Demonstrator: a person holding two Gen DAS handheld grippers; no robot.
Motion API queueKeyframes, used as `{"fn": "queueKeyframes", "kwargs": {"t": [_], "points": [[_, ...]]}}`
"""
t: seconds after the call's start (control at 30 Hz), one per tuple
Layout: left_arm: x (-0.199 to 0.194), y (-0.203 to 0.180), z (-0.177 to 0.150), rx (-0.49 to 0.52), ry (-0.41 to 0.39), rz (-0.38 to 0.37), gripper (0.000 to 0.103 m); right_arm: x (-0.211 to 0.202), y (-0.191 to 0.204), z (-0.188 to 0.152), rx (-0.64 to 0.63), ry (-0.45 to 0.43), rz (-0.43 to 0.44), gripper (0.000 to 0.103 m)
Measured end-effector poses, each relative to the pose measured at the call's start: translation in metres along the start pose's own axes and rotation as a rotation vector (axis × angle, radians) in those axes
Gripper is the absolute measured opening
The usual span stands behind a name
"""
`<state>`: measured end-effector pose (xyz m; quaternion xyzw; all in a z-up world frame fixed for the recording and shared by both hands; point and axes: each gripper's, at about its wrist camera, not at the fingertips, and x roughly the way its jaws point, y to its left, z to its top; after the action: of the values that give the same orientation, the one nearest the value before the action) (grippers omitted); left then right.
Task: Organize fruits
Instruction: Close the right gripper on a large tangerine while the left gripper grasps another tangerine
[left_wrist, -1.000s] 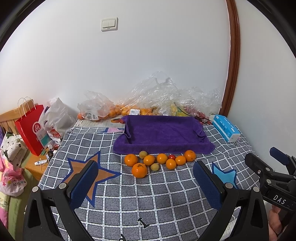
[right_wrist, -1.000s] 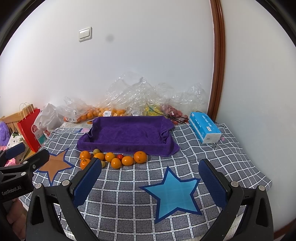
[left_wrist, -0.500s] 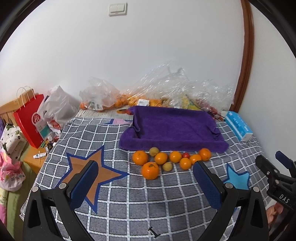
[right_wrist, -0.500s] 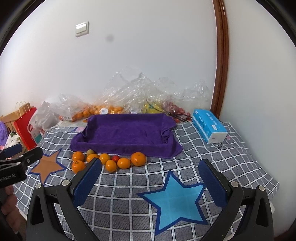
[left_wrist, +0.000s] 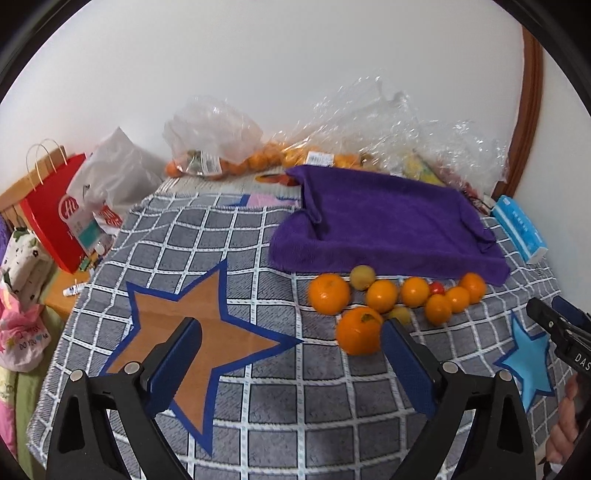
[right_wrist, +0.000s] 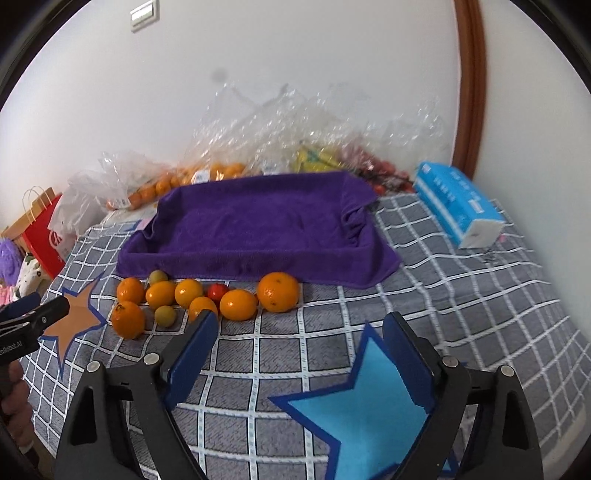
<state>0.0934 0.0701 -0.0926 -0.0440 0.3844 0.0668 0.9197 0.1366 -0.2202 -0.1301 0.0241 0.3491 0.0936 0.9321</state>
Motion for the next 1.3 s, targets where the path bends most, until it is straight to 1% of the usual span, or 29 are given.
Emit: {"fn": "queueKeyframes", "kwargs": {"t": [0.13, 0.3, 0.33, 0.37, 0.47, 0.53, 0.6, 0.77, 0.83, 0.93, 0.97, 1.0, 1.03, 1.17, 1.3], "points": [[0.019, 0.0, 0.001, -0.002, 0.051, -0.027, 0.097, 0.02, -0.002, 0.002, -0.006, 0.022, -0.002, 0.087], [0.032, -0.005, 0.0, 0.017, 0.071, -0.051, 0.097, 0.04, -0.007, 0.006, -0.001, 0.038, 0.012, 0.077], [0.035, -0.007, 0.0, 0.022, 0.081, -0.065, 0.097, 0.044, -0.006, 0.008, 0.002, 0.043, 0.017, 0.076], [0.036, -0.007, -0.001, 0.018, 0.09, -0.094, 0.097, 0.048, -0.006, 0.009, 0.003, 0.049, 0.022, 0.074], [0.04, -0.005, 0.0, -0.007, 0.099, -0.141, 0.097, 0.059, -0.005, 0.012, 0.004, 0.059, 0.044, 0.071], [0.043, -0.004, 0.001, -0.016, 0.099, -0.15, 0.097, 0.066, -0.003, 0.012, 0.004, 0.068, 0.057, 0.067], [0.045, -0.004, 0.001, -0.014, 0.106, -0.155, 0.097, 0.073, -0.001, 0.012, -0.004, 0.082, 0.059, 0.06], [0.048, -0.003, 0.001, 0.003, 0.104, -0.159, 0.097, 0.087, 0.002, 0.013, -0.012, 0.11, 0.067, 0.058], [0.049, -0.002, 0.002, 0.005, 0.102, -0.163, 0.097, 0.09, 0.002, 0.015, -0.008, 0.107, 0.064, 0.055], [0.051, -0.001, 0.002, 0.003, 0.109, -0.177, 0.097, 0.094, 0.0, 0.017, 0.009, 0.106, 0.083, 0.052], [0.052, -0.001, 0.002, 0.003, 0.109, -0.178, 0.097, 0.095, 0.0, 0.018, 0.012, 0.105, 0.091, 0.05], [0.053, -0.001, 0.002, 0.001, 0.109, -0.179, 0.097, 0.095, 0.001, 0.018, 0.011, 0.103, 0.099, 0.045], [0.053, -0.001, 0.002, 0.0, 0.109, -0.181, 0.097, 0.095, 0.001, 0.018, 0.006, 0.103, 0.112, 0.041], [0.056, -0.002, 0.002, -0.005, 0.112, -0.195, 0.097, 0.089, 0.0, 0.017, -0.022, 0.105, 0.087, 0.041], [0.055, -0.007, -0.001, 0.007, 0.114, -0.198, 0.097, 0.074, -0.012, 0.012, -0.01, 0.1, 0.057, 0.041]]}}
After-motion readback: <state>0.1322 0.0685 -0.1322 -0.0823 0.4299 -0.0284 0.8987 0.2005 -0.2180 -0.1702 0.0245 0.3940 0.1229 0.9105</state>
